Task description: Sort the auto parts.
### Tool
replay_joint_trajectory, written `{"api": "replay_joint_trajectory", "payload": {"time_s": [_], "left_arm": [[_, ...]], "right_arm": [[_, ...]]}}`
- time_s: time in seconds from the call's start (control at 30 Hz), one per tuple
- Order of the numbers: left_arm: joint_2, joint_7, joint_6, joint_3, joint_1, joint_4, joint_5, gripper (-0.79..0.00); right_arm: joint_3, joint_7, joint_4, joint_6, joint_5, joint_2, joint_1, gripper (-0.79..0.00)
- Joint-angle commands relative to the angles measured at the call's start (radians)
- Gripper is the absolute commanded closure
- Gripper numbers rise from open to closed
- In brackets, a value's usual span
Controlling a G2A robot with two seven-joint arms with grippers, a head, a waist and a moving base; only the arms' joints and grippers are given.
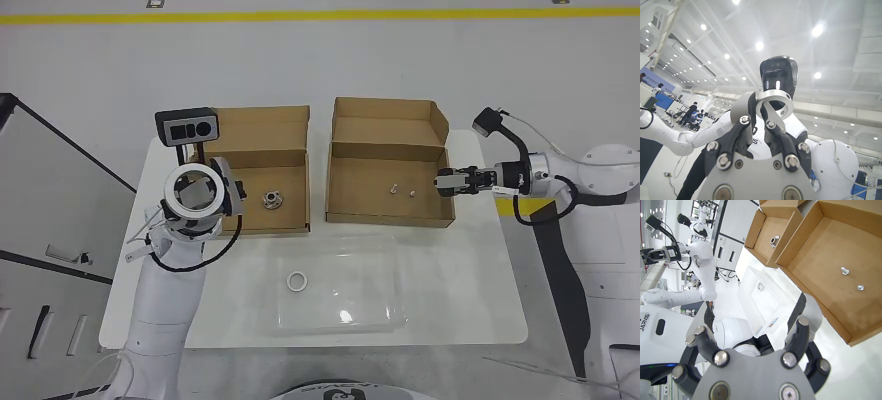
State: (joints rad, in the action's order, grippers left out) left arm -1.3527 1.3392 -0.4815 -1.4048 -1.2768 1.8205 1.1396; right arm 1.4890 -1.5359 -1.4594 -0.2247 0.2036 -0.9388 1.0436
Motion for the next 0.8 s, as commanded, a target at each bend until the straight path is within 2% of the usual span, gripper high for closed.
{"api": "replay_joint_trajectory", "payload": {"time_s": [0.0, 0.13, 0.33, 0.43, 0.67, 0.77], "left_arm": [[0.000, 0.000, 0.000, 0.000, 0.000, 0.000, 0.000, 0.000], [-0.001, -0.070, 0.006, 0.007, 0.005, 0.013, -0.047, 0.000], [0.001, -0.136, 0.024, 0.033, 0.079, -0.042, -0.225, 0.000], [0.007, -0.123, 0.059, 0.056, 0.124, -0.070, -0.392, 0.000], [0.010, -0.141, 0.086, 0.127, 0.195, -0.139, -0.601, 0.000], [0.022, -0.087, 0.086, 0.137, 0.240, -0.150, -0.814, 0.000]], "right_arm": [[0.000, 0.000, 0.000, 0.000, 0.000, 0.000, 0.000, -0.785], [0.000, 0.000, 0.000, 0.000, 0.000, 0.000, 0.000, -0.785], [0.000, 0.000, 0.000, 0.000, 0.000, 0.000, 0.000, -0.785], [0.000, 0.000, 0.000, 0.000, 0.000, 0.000, 0.000, -0.785], [0.000, 0.000, 0.000, 0.000, 0.000, 0.000, 0.000, -0.785], [0.000, 0.000, 0.000, 0.000, 0.000, 0.000, 0.000, -0.785]]}}
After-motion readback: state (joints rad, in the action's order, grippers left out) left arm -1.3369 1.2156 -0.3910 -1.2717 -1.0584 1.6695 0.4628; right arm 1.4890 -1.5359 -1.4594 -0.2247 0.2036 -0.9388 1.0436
